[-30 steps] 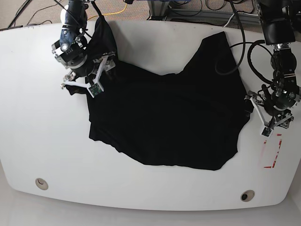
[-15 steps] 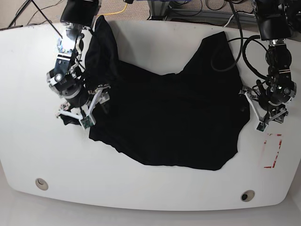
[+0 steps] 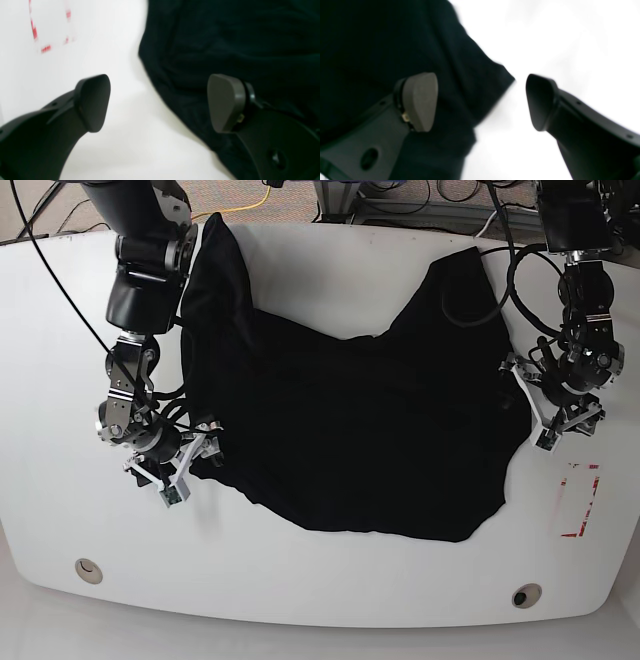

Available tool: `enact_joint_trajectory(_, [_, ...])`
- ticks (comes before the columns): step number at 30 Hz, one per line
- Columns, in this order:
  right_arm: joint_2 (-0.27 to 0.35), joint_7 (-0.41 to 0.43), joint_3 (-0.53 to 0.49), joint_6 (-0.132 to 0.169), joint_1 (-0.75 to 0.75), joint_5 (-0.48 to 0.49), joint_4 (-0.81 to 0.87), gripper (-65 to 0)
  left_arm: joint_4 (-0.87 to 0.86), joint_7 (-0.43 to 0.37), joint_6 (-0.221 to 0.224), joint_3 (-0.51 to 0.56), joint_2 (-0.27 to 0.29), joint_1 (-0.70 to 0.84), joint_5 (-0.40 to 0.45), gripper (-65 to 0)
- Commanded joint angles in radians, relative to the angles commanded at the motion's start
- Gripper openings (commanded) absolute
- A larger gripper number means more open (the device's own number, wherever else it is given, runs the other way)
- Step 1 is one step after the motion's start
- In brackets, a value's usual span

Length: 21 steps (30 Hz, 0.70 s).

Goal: Layout the t-shirt on the table in an organized manner, then fold the t-shirt properly
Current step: 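Pull the shirt edges apart with both grippers to spread it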

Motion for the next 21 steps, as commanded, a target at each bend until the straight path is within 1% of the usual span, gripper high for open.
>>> enact_joint_trajectory(2, [0.011, 0.046, 0.000, 0.000, 0.012, 0.000, -0.078, -12.4, 0.000, 0.000, 0.000, 0.000, -0.002, 0.012, 0.000, -9.0])
enact_joint_trajectory(6, [0.020, 0.115, 0.000, 0.000, 0.025, 0.000, -0.178, -12.5, 0.000, 0.000, 0.000, -0.002, -0.002, 0.012, 0.000, -9.0])
enact_joint_trajectory(9, [0.020, 0.141, 0.000, 0.000, 0.018, 0.002, -0.192, -13.2, 0.000, 0.000, 0.000, -0.003, -0.002, 0.015, 0.000, -9.0])
enact_joint_trajectory(10, [0.017, 0.141, 0.000, 0.000, 0.015, 0.002, -0.192, -14.7, 0.000, 0.000, 0.000, -0.003, -0.002, 0.021, 0.000, -9.0])
enact_joint_trajectory(11, [0.014, 0.141, 0.000, 0.000, 0.008, 0.002, -0.192, -17.3, 0.000, -0.002, 0.000, -0.003, -0.002, 0.028, 0.000, -9.0])
enact_joint_trajectory(14, [0.011, 0.144, 0.000, 0.000, -0.009, 0.002, -0.189, -30.9, 0.000, -0.002, 0.000, -0.003, -0.002, 0.035, 0.000, -9.0])
enact_joint_trajectory(15, [0.011, 0.144, 0.000, 0.000, -0.009, 0.002, -0.189, -36.8, 0.002, -0.002, 0.000, -0.003, -0.002, 0.035, 0.000, -9.0])
enact_joint_trajectory(16, [0.009, 0.144, 0.000, 0.000, -0.012, 0.002, -0.189, -46.6, 0.012, 0.000, 0.000, -0.003, -0.002, 0.038, 0.000, -9.0])
enact_joint_trajectory(17, [0.009, 0.144, 0.000, 0.000, -0.015, 0.002, -0.189, -53.6, 0.023, 0.000, 0.000, -0.003, -0.002, 0.041, 0.000, -9.0])
enact_joint_trajectory(18, [0.009, 0.143, 0.000, 0.000, -0.023, 0.002, -0.189, -60.2, 0.037, 0.003, 0.000, -0.005, 0.000, 0.043, 0.000, -9.0])
enact_joint_trajectory(19, [0.009, 0.143, 0.000, 0.000, -0.026, 0.002, -0.189, -64.8, 0.051, 0.003, 0.000, -0.005, 0.000, 0.051, -0.002, -9.0])
enact_joint_trajectory(21, [0.009, 0.143, 0.000, 0.000, -0.032, 0.002, -0.189, -63.9, 0.078, 0.003, 0.000, -0.020, 0.000, 0.077, -0.003, -9.0])
